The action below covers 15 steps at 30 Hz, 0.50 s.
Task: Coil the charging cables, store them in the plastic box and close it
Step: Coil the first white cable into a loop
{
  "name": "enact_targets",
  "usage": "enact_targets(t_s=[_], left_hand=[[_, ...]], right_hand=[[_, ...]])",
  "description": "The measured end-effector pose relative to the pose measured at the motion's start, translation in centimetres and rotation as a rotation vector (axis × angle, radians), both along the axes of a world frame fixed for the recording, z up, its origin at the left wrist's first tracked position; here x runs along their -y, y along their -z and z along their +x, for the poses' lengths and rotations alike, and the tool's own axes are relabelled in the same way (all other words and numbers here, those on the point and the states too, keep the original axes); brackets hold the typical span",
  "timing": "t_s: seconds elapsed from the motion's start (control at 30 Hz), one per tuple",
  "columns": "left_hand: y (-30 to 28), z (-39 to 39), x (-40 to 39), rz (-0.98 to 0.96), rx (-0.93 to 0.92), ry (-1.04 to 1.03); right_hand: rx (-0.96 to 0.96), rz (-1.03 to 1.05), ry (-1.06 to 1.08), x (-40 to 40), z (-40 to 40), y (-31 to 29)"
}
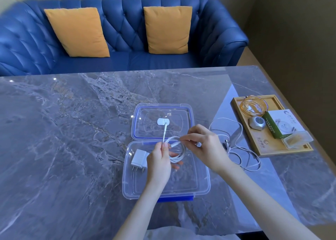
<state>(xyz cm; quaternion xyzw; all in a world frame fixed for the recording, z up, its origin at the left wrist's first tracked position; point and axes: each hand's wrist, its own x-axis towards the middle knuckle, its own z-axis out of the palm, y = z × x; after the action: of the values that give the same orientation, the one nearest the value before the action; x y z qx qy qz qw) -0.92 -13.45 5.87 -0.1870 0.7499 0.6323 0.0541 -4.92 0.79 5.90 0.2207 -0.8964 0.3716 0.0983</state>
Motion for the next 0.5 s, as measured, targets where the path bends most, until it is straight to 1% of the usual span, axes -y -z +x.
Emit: enact_targets(t_s=[0.13,0.27,0.37,0.47,0.5], left_hand=[[0.0,0.2,0.1,-0.026,-0.005,0.02],[-0.2,0.6,0.0,-0.088,-0.061,0.096],[-0.4,1.1,-0.5,-0.127,-0.074,0.168],[-0.7,1.2,-0.6,-0.116,-0.127,0.171],[-0.6,1.2,-0.5,-0.119,-0.143,0.172]], right_hand=[[-0.113,0.165,0.04,0.6,0.0,0.2],[-0.201,0.252,-0.035,1.3,0.1,0.2],[-0.235,0.259,-0.011,2.0,0.5,0.2],[-0.293,0.222,0.053,2.1,0.7,0.6],[-0.279,0.19,0.084,2.0,0.7,0.8]])
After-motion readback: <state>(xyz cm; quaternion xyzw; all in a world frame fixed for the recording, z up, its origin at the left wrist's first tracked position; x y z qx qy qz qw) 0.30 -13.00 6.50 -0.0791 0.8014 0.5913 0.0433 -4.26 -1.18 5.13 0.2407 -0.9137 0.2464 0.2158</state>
